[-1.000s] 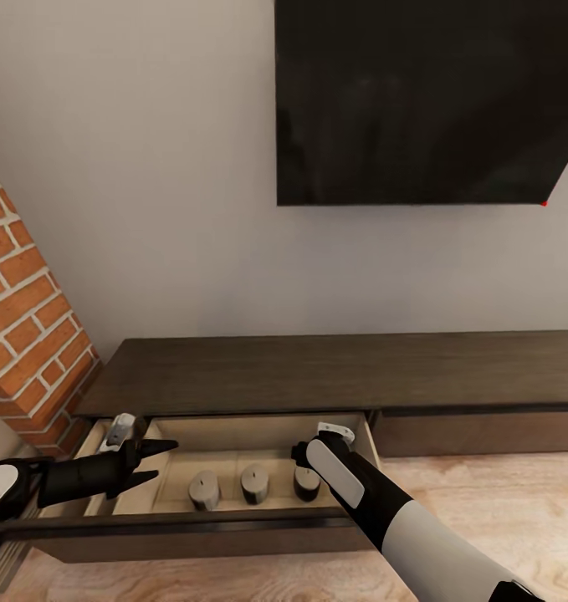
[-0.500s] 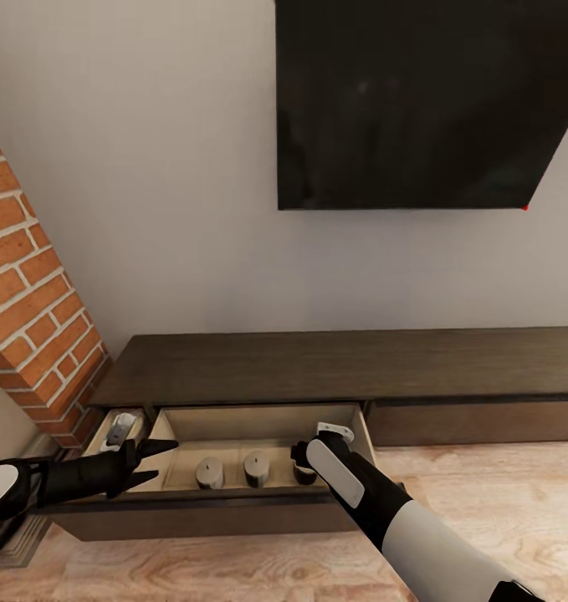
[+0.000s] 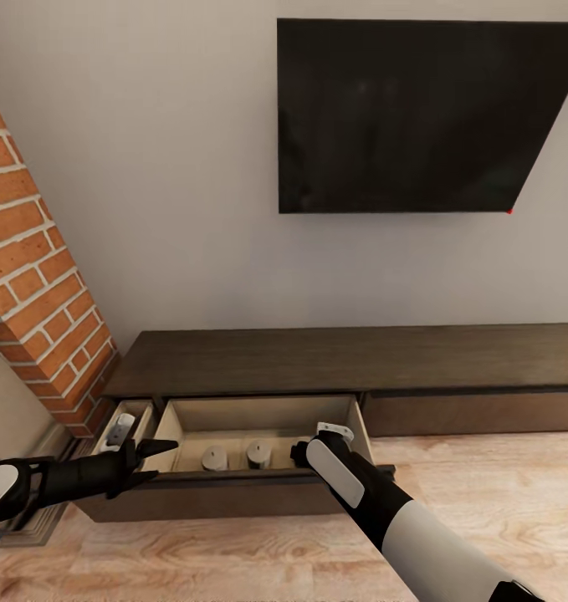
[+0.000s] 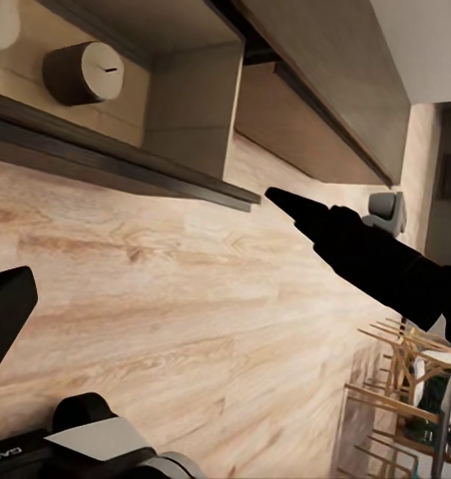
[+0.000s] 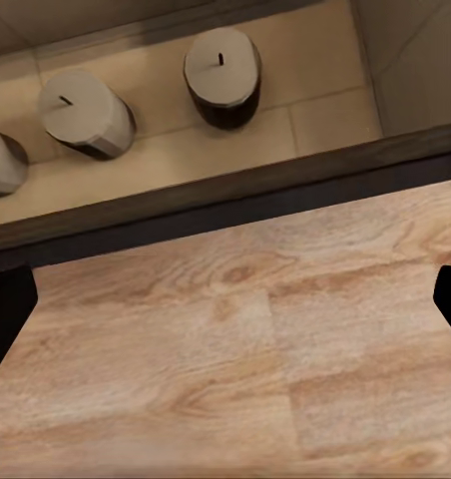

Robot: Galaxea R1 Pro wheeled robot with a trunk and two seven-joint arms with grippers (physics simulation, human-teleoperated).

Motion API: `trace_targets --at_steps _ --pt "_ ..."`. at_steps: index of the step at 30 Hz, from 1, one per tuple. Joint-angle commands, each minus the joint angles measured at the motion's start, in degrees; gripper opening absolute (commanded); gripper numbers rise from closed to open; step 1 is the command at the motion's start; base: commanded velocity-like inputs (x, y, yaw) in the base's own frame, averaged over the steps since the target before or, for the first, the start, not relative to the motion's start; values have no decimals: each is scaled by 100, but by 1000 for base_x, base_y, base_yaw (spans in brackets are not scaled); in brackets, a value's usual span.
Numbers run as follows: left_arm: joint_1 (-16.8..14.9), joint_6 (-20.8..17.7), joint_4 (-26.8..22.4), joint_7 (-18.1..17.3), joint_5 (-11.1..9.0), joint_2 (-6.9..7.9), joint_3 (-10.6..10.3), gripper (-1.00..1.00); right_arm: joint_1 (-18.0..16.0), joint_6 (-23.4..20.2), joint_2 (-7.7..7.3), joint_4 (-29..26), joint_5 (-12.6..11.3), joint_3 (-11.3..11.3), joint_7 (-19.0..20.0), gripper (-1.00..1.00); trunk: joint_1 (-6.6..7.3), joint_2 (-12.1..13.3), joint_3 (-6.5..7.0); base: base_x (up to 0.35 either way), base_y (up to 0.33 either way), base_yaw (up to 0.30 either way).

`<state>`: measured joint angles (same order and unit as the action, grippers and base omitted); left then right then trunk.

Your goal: Place each of the two pumpkins and all three candles from the living room inside a cabinet in the living room (use any cabinet), then make sure every cabinet is closed, and position the cauldron so it is next to a table in the living room.

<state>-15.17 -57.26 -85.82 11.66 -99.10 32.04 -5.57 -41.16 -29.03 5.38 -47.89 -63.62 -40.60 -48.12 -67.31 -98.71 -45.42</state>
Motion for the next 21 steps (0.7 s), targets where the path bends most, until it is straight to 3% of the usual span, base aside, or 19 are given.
trace_targets --at_steps 1,6,21 --pt "-4 -4 -4 56 -57 4 -5 100 -6 -17 -2 -7 -29 -12 -39 100 23 39 13 -59 0 0" --pt "-4 -4 -3 56 -59 4 -5 100 -6 -15 -2 -9 -28 -11 -39 100 133 239 103 -95 0 0" --pt "-5 -4 -5 56 -58 4 -5 100 -6 -15 -2 -10 -29 -14 -39 100 133 239 103 -294 0 0"
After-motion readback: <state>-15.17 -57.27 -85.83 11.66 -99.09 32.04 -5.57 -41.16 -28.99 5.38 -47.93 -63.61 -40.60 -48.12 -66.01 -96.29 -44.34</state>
